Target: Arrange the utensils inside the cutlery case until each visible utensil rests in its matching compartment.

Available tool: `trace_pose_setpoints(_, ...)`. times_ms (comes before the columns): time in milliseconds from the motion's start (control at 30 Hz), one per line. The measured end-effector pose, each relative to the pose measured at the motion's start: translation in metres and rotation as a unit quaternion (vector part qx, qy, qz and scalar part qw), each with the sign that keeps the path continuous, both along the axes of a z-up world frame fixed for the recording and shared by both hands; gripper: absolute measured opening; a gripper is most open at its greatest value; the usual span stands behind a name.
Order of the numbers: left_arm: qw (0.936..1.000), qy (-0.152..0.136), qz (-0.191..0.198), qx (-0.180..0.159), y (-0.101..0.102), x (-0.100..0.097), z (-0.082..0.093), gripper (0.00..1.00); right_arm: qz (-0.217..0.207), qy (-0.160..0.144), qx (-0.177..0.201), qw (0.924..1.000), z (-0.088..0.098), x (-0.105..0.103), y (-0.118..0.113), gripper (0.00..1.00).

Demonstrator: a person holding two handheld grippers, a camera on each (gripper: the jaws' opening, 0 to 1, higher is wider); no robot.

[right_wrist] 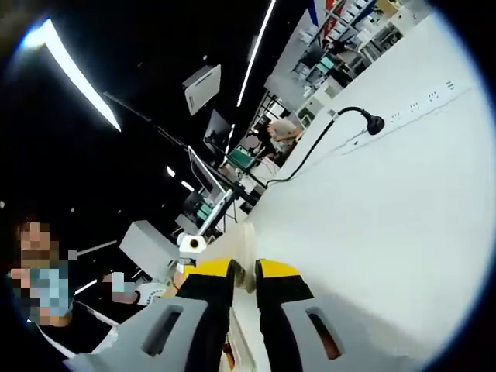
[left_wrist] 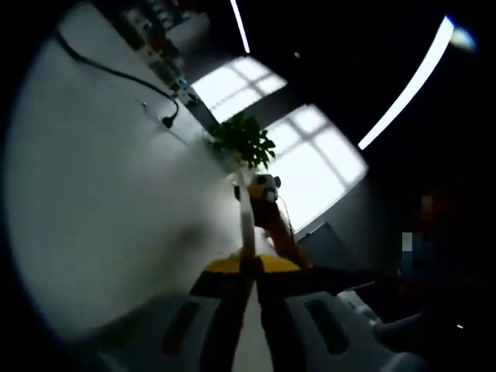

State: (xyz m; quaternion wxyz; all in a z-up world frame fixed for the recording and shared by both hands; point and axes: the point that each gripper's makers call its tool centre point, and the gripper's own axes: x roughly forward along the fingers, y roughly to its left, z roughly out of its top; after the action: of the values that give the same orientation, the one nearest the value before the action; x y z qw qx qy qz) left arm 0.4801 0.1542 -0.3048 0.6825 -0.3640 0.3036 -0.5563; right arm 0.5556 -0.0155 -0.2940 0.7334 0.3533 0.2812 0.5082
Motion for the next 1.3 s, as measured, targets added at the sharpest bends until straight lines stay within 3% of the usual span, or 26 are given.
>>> trace_pose_setpoints(133,0.9997,0.013,0.015,0.013,0.001,0.001,-0.004,0.06,-0.017,0.038,-0.006,0.9991,-0.005,-0.011,-0.002,0.08)
trace_pose_setpoints(333,0.9984,0.023,0.047,0.021,0.007,0.002,-0.004,0.1,-0.031,0.05,0.013,0.9982,0.011,-0.037,-0.003,0.06)
trace_pose_setpoints(400,0.9976,0.019,0.054,0.04,0.008,0.002,-0.007,0.11,-0.033,0.048,0.014,0.9982,0.014,-0.041,-0.003,0.06)
trace_pose_setpoints(500,0.9947,-0.011,0.066,0.078,0.01,0.002,-0.012,0.13,-0.044,0.041,0.005,0.9982,0.016,-0.046,-0.005,0.06)
trace_pose_setpoints(767,0.9937,-0.012,0.084,0.073,0.014,-0.007,-0.006,0.15,-0.068,0.056,0.019,0.9959,0.019,-0.066,-0.001,0.05)
trace_pose_setpoints(1033,0.9903,-0.014,0.088,0.106,0.018,-0.014,-0.016,0.17,-0.073,0.05,0.012,0.996,0.019,-0.081,0.0,0.05)
trace_pose_setpoints(1167,0.9857,-0.02,0.096,0.136,0.024,-0.02,-0.019,0.18,-0.079,0.071,0.016,0.9942,0.011,-0.082,-0.004,0.05)
trace_pose_setpoints(1233,0.9806,-0.024,0.097,0.169,0.027,-0.023,-0.025,0.19,-0.078,0.073,0.017,0.9942,0.01,-0.083,-0.005,0.05)
trace_pose_setpoints(1300,0.978,-0.031,0.105,0.178,0.028,-0.023,-0.024,0.2,-0.078,0.07,0.014,0.9944,0.008,-0.088,-0.003,0.05)
